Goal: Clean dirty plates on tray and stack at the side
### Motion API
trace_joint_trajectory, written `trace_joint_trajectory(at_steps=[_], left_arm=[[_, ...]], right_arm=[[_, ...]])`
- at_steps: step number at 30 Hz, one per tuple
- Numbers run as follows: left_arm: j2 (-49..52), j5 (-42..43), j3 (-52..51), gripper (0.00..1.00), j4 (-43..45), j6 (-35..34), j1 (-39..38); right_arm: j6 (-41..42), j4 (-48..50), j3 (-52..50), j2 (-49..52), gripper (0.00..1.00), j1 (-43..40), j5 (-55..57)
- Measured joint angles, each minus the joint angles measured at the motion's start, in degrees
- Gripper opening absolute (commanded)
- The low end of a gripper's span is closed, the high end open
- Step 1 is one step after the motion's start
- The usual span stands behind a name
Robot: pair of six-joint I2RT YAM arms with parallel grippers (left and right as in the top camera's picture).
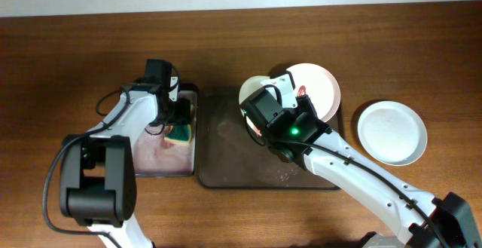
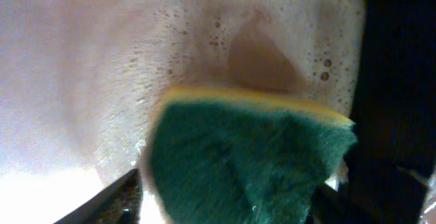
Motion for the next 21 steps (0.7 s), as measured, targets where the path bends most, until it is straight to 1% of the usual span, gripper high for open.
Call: trace_joint_trajectory(at_steps=[1,2,3,10,11,12,13,16,18,19,21], left_arm=[[0.55,0.66,0.0,0.36,0.22,0.02,0.0],[0.85,0.94,0.15,0.14,0.22,0.28,-0.04],[0.87,1.36,0.24,0.0,0.17,0.0,-0.04],[1.03,2.32,1.11,0.0,-0.44,0.17,-0.04],[1.03,1.92,1.66,0.24,-0.61,0.17,-0.04],[1.03,1.46,2.19,0.57,-0.74,0.17,-0.04],[1.03,0.98,2.97,0.67,-1.22,0.2,-0.02],[1.01,0.31,5.14,0.74,-3.32,0.39,0.07],[1.01,-0.09,5.53,0.78,-6.25,0.35,0.04],[1.01,-0.13,5.33,0.78,-8.02,0.37,-0.07],[1.01,-0.31,4.35,0.75,-8.2,0.39,-0.68]], right_arm=[[0.0,0.0,0.0,0.0,0.04,0.0,0.17],[-0.02,0.0,0.0,0.0,0.04,0.0,0.33],[0.0,0.0,0.0,0.0,0.04,0.0,0.39],[0.02,0.02,0.0,0.0,0.04,0.0,0.48],[0.0,0.02,0.0,0.0,0.04,0.0,0.48],[-0.04,0.02,0.0,0.0,0.04,0.0,0.48],[0.0,0.0,0.0,0.0,0.04,0.0,0.48],[0.0,0.02,0.0,0.0,0.04,0.0,0.48],[-0.02,0.2,0.0,0.0,0.04,0.0,0.48],[0.0,0.35,0.0,0.0,0.04,0.0,0.48],[-0.02,0.57,0.0,0.0,0.04,0.0,0.5]])
